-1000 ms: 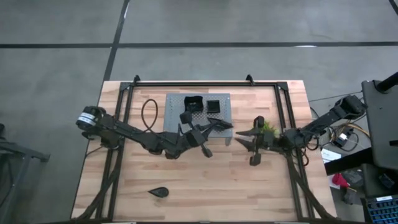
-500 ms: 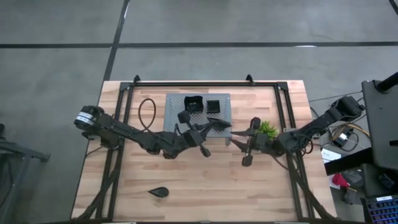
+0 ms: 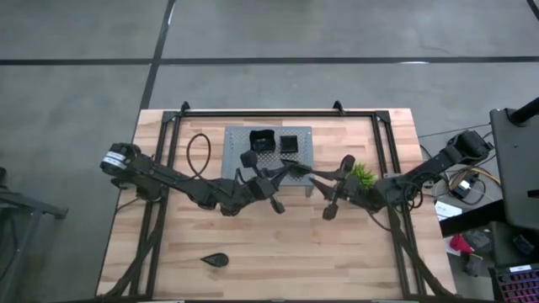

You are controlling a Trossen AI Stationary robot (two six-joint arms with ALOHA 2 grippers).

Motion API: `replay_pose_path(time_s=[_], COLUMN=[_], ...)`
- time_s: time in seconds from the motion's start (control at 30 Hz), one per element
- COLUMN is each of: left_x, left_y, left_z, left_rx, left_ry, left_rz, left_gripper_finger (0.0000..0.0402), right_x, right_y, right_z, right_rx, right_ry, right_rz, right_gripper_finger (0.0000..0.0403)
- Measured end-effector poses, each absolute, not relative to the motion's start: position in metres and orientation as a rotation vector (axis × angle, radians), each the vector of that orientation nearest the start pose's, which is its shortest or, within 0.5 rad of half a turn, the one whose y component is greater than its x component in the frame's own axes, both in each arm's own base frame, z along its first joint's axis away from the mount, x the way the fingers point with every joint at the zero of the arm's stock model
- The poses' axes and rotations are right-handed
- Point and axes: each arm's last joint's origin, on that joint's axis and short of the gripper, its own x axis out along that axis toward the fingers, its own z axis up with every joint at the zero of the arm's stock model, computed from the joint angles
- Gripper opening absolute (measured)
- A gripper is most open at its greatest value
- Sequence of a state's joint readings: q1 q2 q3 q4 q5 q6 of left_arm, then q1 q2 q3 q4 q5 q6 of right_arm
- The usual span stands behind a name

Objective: Pick & Place Mini shaped plates
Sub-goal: Stack the square plate on top of the square plate on the shelf

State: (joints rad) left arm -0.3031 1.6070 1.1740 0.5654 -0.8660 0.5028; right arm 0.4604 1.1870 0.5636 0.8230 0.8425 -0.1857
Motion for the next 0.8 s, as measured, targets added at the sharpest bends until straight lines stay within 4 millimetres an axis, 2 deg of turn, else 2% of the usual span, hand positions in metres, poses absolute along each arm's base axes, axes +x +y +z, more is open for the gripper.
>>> replay_pose_path(time_s=[0.37, 0.8], left_x=[0.3529, 0.3555], left_y=[-0.0875, -0.0883], left_z=[0.3302, 0.3257], left_rx=[0.412, 0.423], left_ry=[0.030, 0.043], left_rz=[0.572, 0.569], left_gripper_finger=[0.0000, 0.0000], right_x=[0.2286, 0.2290], right_y=[0.0790, 0.0775], right_z=[0.2721, 0.2726], right_rx=[-0.006, -0.005], right_ry=[-0.137, -0.143], right_rz=[-0.423, -0.427], right_gripper_finger=[0.0103, 0.0058])
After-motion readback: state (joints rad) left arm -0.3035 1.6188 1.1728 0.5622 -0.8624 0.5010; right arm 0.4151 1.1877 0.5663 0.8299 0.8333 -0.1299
